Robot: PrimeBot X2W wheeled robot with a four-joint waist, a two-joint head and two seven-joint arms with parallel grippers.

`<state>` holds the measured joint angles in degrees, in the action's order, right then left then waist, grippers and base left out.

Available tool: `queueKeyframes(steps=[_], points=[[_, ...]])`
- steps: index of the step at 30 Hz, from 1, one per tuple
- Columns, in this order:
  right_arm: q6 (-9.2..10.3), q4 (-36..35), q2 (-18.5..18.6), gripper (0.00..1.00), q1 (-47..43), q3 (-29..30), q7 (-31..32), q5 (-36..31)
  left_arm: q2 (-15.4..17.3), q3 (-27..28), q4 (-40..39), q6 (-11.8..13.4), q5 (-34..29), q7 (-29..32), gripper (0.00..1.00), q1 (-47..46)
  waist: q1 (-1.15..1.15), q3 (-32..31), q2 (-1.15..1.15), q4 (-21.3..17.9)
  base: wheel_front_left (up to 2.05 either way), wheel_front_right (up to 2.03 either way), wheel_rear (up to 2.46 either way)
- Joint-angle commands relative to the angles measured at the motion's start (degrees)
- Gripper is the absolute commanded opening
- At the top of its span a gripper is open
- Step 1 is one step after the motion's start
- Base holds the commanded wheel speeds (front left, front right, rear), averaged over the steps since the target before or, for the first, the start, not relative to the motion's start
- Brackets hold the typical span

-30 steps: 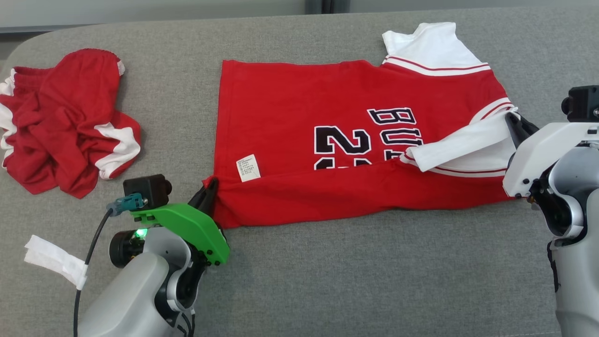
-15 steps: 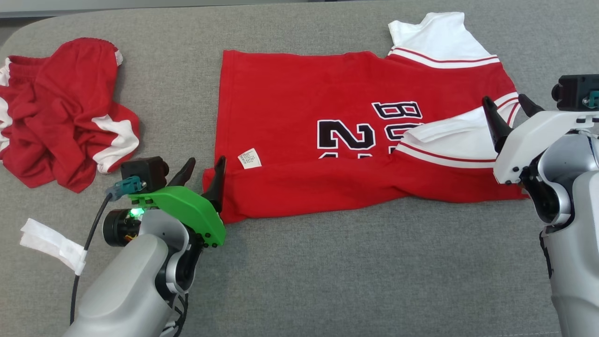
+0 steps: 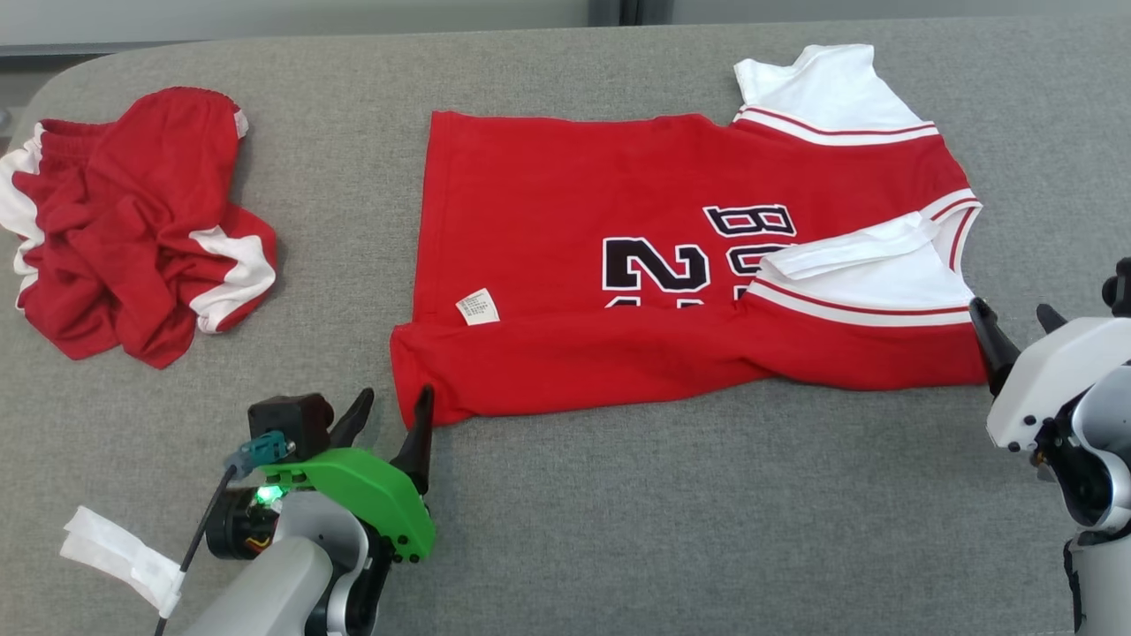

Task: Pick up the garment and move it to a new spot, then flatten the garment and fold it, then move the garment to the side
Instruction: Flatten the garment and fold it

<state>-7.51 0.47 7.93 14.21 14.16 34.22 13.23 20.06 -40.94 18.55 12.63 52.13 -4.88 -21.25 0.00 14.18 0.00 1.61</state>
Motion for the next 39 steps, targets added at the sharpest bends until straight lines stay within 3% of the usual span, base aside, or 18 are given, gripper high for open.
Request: queueKeyframes(steps=[1, 7, 20, 21, 22, 23, 24, 30, 39], points=[[0.05, -0.2, -0.32, 1.0, -0.91, 0.63, 0.47, -0.87, 0.42, -0.23, 0.05, 0.37, -0.1, 0.16, 1.0, 0.73, 0.0, 0.19, 0.0, -0.22, 0.0, 0.0, 0.0], [0.05, 3.45, -2.05, 1.0, -0.15, 2.42, 0.18, -3.12, -0.53, -0.8, 1.8, 0.49, -0.17, 0.76, 1.0, -0.42, 0.0, 1.53, 0.0, -0.56, 0.0, 0.0, 0.0], [0.05, 14.66, -3.15, 0.99, 4.0, 3.01, 0.13, -4.99, -3.16, -2.77, 8.67, -2.01, 0.8, 4.96, 1.0, -4.65, 0.0, 4.35, 0.0, 0.06, 0.0, 0.0, 0.0], [0.05, 15.06, -3.17, 0.38, 4.09, 2.99, 0.21, -4.96, -3.3, -3.19, 9.19, -2.21, 1.02, 5.83, 0.97, -4.56, 0.0, 4.35, 0.0, 0.07, 0.0, 0.0, 0.0], [0.05, 15.6, -3.07, 0.0, 4.07, 2.92, 0.23, -4.9, -3.45, -3.76, 9.85, -2.65, 1.21, 6.89, 0.48, -4.36, 0.0, 4.31, 0.0, 0.07, 0.0, 0.0, 0.0], [0.04, 15.93, -2.97, 0.0, 3.98, 2.86, 0.16, -4.8, -3.66, -4.05, 10.21, -2.94, 1.61, 7.54, 0.04, -4.05, 0.0, 4.21, 0.0, 0.07, 0.0, 0.0, 0.0], [0.05, 16.23, -2.77, 0.0, 3.8, 2.88, 0.11, -4.65, -3.8, -4.57, 10.61, -3.4, 2.02, 8.71, 0.0, -3.54, 0.0, 3.97, 0.0, 0.06, 0.0, 0.0, 0.0], [0.09, 14.16, -1.22, 0.0, 2.9, 4.52, -1.72, -3.83, -2.32, -3.64, 10.19, -4.47, 3.83, 9.21, 0.0, -1.54, 0.0, 1.55, 0.0, 0.0, 0.0, 0.0, 0.0], [0.1, 6.48, -1.89, 0.0, -4.02, 6.11, 1.65, -2.57, 3.71, -1.84, 1.19, -0.78, 5.88, 10.98, 0.0, 4.2, 0.0, -3.08, 0.0, -0.27, 0.0, 0.0, 0.0]])
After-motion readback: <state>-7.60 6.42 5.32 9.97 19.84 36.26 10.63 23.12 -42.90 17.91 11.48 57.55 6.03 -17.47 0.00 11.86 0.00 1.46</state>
